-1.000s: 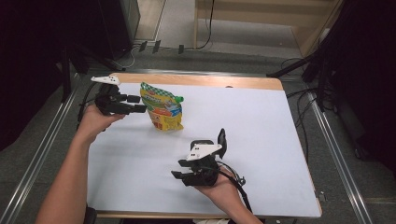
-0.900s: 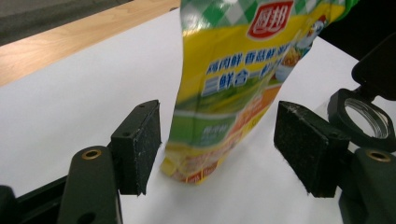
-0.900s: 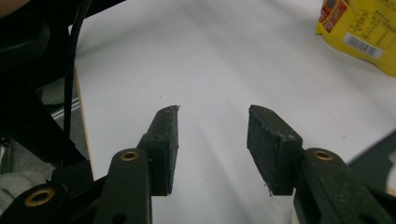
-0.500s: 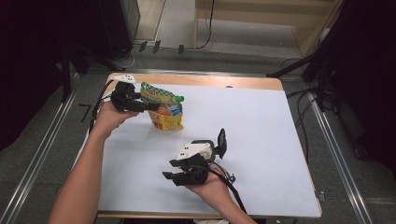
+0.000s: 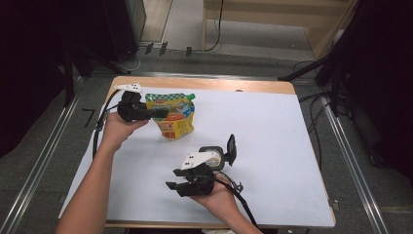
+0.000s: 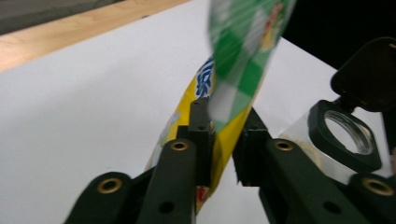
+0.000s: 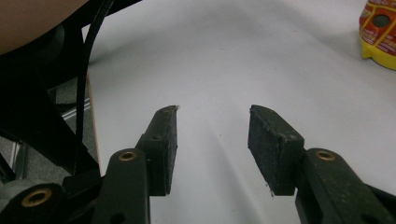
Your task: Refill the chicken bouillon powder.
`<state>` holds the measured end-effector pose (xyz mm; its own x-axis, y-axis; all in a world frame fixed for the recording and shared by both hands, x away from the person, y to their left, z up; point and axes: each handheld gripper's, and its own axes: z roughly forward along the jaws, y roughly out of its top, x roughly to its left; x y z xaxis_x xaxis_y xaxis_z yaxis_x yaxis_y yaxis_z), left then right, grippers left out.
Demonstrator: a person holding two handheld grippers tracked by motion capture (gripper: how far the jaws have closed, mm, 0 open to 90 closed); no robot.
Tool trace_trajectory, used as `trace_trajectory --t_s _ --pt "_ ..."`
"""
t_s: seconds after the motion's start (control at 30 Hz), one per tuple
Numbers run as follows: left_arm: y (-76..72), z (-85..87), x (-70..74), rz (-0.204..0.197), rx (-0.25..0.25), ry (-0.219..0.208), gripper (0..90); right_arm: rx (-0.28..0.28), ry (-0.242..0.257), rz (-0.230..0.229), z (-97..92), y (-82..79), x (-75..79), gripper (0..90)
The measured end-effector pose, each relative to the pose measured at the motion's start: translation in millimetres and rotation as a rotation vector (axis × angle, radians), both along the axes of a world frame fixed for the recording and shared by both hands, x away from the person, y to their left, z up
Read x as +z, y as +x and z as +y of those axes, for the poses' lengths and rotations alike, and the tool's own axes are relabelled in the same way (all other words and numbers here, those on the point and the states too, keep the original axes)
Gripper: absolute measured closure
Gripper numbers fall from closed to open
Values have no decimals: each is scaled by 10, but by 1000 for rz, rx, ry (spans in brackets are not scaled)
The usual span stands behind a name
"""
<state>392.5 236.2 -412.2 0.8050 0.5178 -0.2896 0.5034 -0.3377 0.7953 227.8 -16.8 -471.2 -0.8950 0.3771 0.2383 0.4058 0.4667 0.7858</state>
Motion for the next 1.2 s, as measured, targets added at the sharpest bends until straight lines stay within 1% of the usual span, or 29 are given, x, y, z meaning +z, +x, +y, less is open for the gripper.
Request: trace_trajectory --t_s 0.03,0.07,0.13,0.2,0.27,0.33,0.37,0.5,0.63,0.73,0.77,0.8,0.83,0.87,0.9,0.93,0.97,1.0,1.03,1.07,1.1,1.13,1.2 --pt "0 0 0 0 0 0 841 0 0 0 0 0 0 531" --pt "-25 -27 15 -25 5 20 862 2 1 -10 2 -19 4 525" --pt "-46 -52 33 -38 10 37 900 1 5 -12 -2 -37 11 520" --pt "-55 -63 57 -31 26 40 900 3 11 -14 -9 -41 6 519" --pt "-59 -63 95 -13 44 32 900 0 13 -11 -11 -50 -2 519" --pt "-76 -57 154 -6 65 19 900 0 12 -10 -8 -62 -16 518" --pt "-89 -55 190 -5 69 19 900 4 10 -14 -5 -66 -24 517" --pt "-158 -43 309 6 67 11 900 10 7 -27 9 -90 -53 515" --pt "-269 -66 435 -7 51 43 900 23 18 -35 27 -114 -80 505" --pt "-340 -64 495 2 48 39 900 22 16 -34 44 -130 -89 499" --pt "-340 -64 495 2 48 39 900 19 12 -34 49 -131 -92 499" --pt "-390 -48 542 9 51 29 900 14 3 -38 53 -133 -96 499" --pt "-390 -48 542 9 51 29 900 8 -8 -43 57 -135 -99 498" --pt "-435 -31 607 17 63 22 900 5 -8 -45 61 -130 -104 496" --pt "-435 -31 607 17 63 22 900 5 -8 -45 61 -130 -104 496" --pt "-494 -22 680 18 65 24 900 -1 -6 -42 68 -120 -112 494" --pt "-530 -19 713 18 62 22 900 -9 -4 -36 73 -114 -113 493" --pt "-564 -14 743 18 59 19 900 -12 -3 -42 79 -102 -117 487" --pt "-564 -14 743 18 59 19 900 -12 -3 -42 79 -102 -117 487" --pt "-635 1 801 15 60 13 900 -27 -18 -58 102 -72 -137 481" --pt "-672 9 830 11 61 11 900 -34 -16 -46 114 -59 -141 476" --pt "-705 15 853 13 55 5 900 -50 -14 -44 125 -47 -140 472" --pt "-766 21 884 15 51 2 900 -69 -8 -53 156 -29 -136 473"
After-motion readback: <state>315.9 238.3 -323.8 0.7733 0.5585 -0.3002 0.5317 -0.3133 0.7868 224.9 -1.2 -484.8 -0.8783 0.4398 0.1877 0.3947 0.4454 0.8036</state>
